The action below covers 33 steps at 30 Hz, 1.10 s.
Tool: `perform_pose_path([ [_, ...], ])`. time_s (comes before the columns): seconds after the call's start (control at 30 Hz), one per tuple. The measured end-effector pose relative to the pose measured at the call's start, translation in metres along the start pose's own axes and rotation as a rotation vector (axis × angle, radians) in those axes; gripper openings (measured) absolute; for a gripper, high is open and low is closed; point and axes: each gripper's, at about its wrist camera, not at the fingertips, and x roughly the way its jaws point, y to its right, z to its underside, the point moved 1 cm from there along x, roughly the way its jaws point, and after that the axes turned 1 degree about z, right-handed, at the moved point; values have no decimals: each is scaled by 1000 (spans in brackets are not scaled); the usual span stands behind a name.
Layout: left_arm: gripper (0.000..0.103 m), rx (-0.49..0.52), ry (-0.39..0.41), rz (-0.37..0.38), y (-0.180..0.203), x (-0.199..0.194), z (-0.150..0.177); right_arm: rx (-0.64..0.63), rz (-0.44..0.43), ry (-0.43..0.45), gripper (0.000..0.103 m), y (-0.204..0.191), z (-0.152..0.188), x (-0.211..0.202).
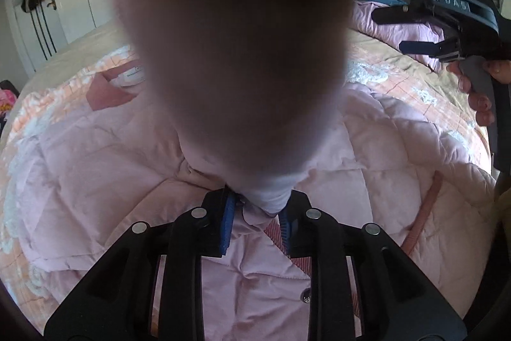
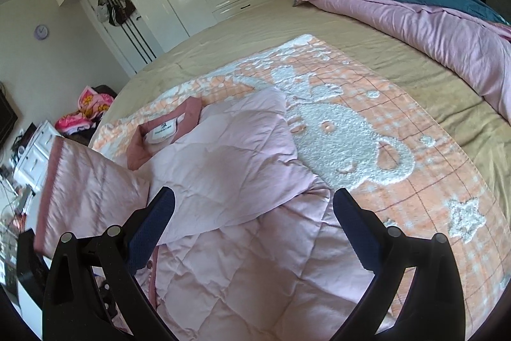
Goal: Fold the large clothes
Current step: 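Fold the held sleeve across the jacket front and release it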
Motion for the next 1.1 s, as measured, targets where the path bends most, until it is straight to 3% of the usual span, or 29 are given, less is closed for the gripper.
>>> perform_pose_path([
  [0.07, 19, -7, -5, 14, 0, 1, 1, 12, -1, 1, 99, 3, -1, -1],
  [0.2, 37, -48, -1, 69, -2, -2, -1, 26, -4, 5, 99, 8, -4, -3],
  [0.33, 44, -43, -29, 67, 2, -5, -3, 37, -10, 6, 99, 10, -4, -4],
  [0.37, 53, -42, -38, 70, 3, -5, -4, 41, -15, 3, 99, 10, -4, -4],
  [0.4, 72, -48, -39, 91, 4, -5, -4, 45, -23, -2, 99, 9, -4, -4],
  [0.43, 77, -70, -31, 128, 3, -9, -6, 47, -35, -6, 99, 7, -3, -3],
  [0.5, 78, -91, -26, 162, 3, -16, -9, 45, -49, -18, 99, 5, -3, -2],
  [0.57, 80, -89, -12, 139, 2, -24, -13, 42, -72, -28, 99, 1, -2, -2],
  [0.67, 94, -111, 9, 94, -7, -35, -17, 12, -85, -42, 99, -9, 1, 0],
  [1.1, 94, -374, 65, -72, -95, -68, -18, -87, -128, -121, 99, -47, 23, 20],
])
